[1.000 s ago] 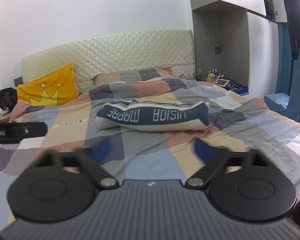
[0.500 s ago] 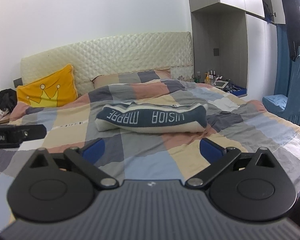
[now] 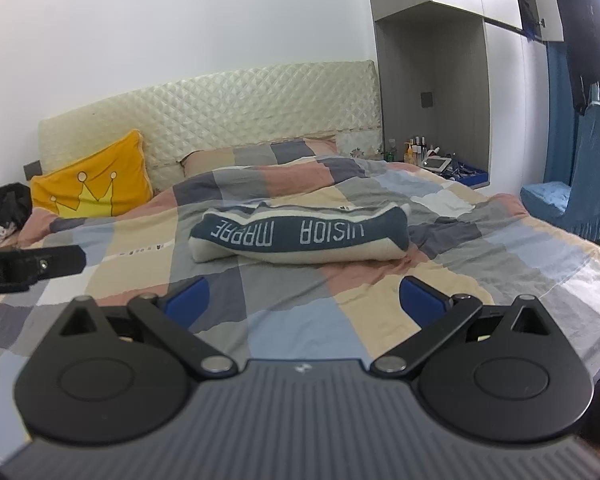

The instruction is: Fold large clothes

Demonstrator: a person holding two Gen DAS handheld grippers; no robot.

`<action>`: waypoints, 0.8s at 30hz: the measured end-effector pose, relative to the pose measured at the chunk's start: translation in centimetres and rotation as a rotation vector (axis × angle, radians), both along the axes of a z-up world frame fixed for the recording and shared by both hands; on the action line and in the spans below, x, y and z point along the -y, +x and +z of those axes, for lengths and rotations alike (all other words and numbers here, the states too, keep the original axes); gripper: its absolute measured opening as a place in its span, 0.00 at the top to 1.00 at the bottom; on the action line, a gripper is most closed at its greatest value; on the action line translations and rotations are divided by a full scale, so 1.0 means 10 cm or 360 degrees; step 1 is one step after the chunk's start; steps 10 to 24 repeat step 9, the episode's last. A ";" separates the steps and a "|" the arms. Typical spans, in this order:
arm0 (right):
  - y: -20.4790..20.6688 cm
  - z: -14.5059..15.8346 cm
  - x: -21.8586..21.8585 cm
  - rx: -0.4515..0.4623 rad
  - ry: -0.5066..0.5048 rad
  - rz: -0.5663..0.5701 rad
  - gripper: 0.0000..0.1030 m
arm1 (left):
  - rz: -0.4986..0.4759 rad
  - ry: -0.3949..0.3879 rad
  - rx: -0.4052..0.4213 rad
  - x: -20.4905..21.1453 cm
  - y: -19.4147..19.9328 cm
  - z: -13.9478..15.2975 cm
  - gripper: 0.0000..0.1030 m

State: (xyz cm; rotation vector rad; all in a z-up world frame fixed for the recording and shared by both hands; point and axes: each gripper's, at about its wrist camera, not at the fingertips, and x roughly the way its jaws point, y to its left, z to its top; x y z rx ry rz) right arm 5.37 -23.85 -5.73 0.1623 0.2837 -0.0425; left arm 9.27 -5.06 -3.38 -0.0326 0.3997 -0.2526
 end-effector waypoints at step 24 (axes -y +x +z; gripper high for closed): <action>-0.01 0.02 0.01 -0.0004 0.0003 0.0003 0.00 | -0.0004 0.0004 0.0023 0.02 -0.08 0.04 0.02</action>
